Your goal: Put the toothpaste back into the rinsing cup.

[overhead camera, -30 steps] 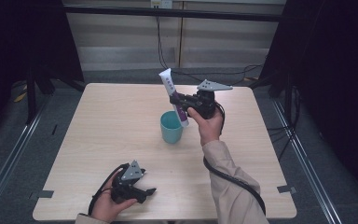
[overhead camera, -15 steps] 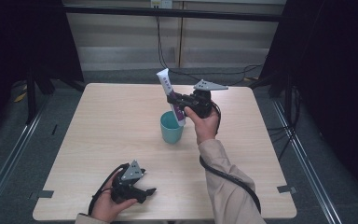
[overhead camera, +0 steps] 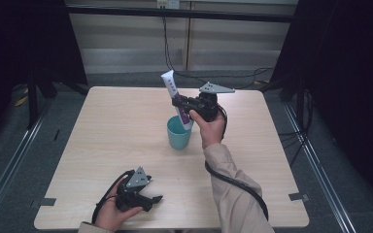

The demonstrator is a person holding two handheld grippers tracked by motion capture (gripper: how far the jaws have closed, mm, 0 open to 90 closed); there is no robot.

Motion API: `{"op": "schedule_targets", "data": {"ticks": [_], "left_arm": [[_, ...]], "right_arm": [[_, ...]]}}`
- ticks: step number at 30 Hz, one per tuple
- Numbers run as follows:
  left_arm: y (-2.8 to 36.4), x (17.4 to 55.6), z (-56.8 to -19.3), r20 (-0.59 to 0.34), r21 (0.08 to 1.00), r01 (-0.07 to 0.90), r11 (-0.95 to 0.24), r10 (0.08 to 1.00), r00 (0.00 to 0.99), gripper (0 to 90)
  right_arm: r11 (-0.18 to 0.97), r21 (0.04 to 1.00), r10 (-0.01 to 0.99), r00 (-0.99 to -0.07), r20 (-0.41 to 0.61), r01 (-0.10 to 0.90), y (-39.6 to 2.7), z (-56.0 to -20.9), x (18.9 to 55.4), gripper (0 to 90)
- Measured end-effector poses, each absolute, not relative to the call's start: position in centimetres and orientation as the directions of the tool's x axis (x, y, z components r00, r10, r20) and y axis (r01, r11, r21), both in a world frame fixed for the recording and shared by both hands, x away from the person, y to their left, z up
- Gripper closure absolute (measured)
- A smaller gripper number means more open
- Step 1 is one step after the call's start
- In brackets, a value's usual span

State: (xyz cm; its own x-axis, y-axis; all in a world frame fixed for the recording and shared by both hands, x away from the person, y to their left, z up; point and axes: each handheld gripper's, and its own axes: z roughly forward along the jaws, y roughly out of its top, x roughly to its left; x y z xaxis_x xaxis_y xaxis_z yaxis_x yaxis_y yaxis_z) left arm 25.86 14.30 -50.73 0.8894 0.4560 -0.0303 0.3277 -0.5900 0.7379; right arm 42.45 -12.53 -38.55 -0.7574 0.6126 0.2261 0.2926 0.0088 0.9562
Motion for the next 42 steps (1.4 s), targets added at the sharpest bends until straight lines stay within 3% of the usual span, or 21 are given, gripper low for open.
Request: {"op": "schedule_targets", "data": {"ticks": [42], "left_arm": [[14.4,25.8,-50.7,-0.030,0.738,0.329,-0.589,0.458,0.889,20.1]], "right_arm": [[0.043,0.952,0.631,-0.747,0.210,0.303,-11.3,-40.7,43.0,71.4]]}}
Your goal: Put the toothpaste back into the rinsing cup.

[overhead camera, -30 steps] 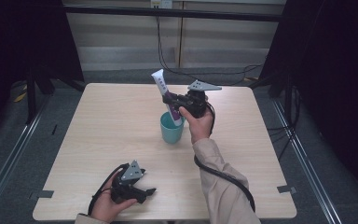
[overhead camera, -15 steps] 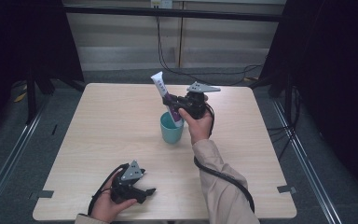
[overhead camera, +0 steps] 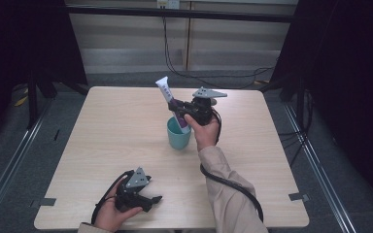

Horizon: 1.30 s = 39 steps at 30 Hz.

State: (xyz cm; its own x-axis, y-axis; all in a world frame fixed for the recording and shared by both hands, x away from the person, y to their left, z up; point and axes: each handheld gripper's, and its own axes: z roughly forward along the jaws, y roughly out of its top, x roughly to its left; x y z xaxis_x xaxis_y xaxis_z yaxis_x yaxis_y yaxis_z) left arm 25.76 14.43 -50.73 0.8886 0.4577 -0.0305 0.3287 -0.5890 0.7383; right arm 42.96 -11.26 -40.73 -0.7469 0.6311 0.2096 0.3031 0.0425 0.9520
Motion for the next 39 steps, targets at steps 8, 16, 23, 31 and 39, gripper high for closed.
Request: {"op": "schedule_targets", "data": {"ticks": [8,16,23,31,39], "left_arm": [[14.4,25.7,-50.7,-0.031,0.737,0.330,-0.590,0.458,0.888,20.1],[14.4,25.7,-50.7,-0.031,0.737,0.330,-0.590,0.458,0.888,20.1],[14.4,25.7,-50.7,-0.030,0.737,0.330,-0.590,0.458,0.888,20.1],[14.5,25.7,-50.7,-0.030,0.733,0.330,-0.595,0.457,0.889,20.1],[14.5,25.7,-50.7,-0.030,0.736,0.329,-0.592,0.457,0.889,20.1]], "right_arm": [[0.062,0.948,0.633,-0.747,0.204,0.311,-11.3,-41.1,42.8,71.5],[0.073,0.945,0.640,-0.741,0.201,0.318,-11.6,-41.5,42.6,71.5],[0.080,0.945,0.640,-0.743,0.195,0.317,-11.5,-41.5,42.6,71.5],[0.074,0.947,0.634,-0.748,0.198,0.313,-11.1,-41.6,42.8,71.8],[0.073,0.944,0.629,-0.749,0.207,0.322,-10.9,-42.3,42.7,71.9]]}}
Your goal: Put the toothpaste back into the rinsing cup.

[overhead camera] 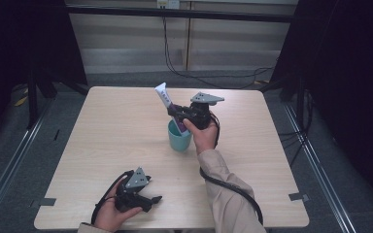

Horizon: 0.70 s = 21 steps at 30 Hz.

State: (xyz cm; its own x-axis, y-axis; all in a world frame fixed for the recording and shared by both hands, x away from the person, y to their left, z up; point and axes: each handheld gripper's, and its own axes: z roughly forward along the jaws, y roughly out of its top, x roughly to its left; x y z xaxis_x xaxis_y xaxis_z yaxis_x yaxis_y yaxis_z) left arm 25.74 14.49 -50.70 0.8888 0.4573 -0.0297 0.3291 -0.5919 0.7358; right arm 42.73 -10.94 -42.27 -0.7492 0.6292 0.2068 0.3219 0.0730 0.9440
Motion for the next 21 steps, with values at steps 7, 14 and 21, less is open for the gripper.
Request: {"op": "schedule_targets", "data": {"ticks": [7,14,21], "left_arm": [[14.5,25.7,-50.7,-0.032,0.737,0.331,-0.590,0.458,0.888,20.1],[14.5,25.7,-50.7,-0.033,0.738,0.332,-0.587,0.460,0.887,20.1],[14.5,25.7,-50.7,-0.034,0.739,0.332,-0.586,0.459,0.888,20.1]], "right_arm": [[0.095,0.942,0.631,-0.752,0.194,0.323,-11.0,-42.8,42.3,71.8],[0.130,0.935,0.635,-0.752,0.177,0.329,-11.0,-43.2,42.0,71.6],[0.151,0.931,0.633,-0.756,0.168,0.333,-10.8,-43.4,41.8,71.5]]}}
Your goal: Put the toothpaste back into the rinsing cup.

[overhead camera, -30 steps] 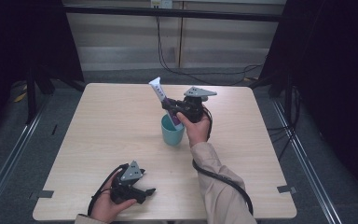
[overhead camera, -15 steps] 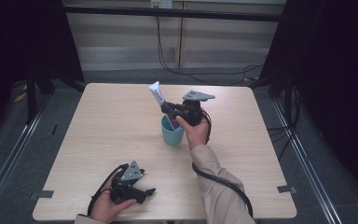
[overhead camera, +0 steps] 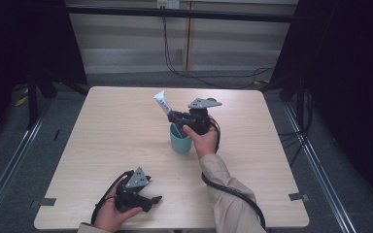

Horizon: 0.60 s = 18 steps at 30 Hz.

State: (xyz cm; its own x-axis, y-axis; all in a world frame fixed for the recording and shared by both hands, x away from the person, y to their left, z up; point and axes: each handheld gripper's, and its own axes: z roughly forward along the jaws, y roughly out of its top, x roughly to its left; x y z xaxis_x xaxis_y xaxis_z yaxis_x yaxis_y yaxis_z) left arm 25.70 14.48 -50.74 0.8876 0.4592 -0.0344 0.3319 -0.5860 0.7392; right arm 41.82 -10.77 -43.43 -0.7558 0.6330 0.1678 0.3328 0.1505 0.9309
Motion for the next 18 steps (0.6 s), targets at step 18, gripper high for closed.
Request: {"op": "schedule_targets", "data": {"ticks": [18], "left_arm": [[14.53,25.70,-50.72,-0.030,0.736,0.329,-0.591,0.458,0.889,20.1]], "right_arm": [[0.184,0.921,0.636,-0.756,0.154,0.343,-10.82,-44.01,41.39,70.7]]}}
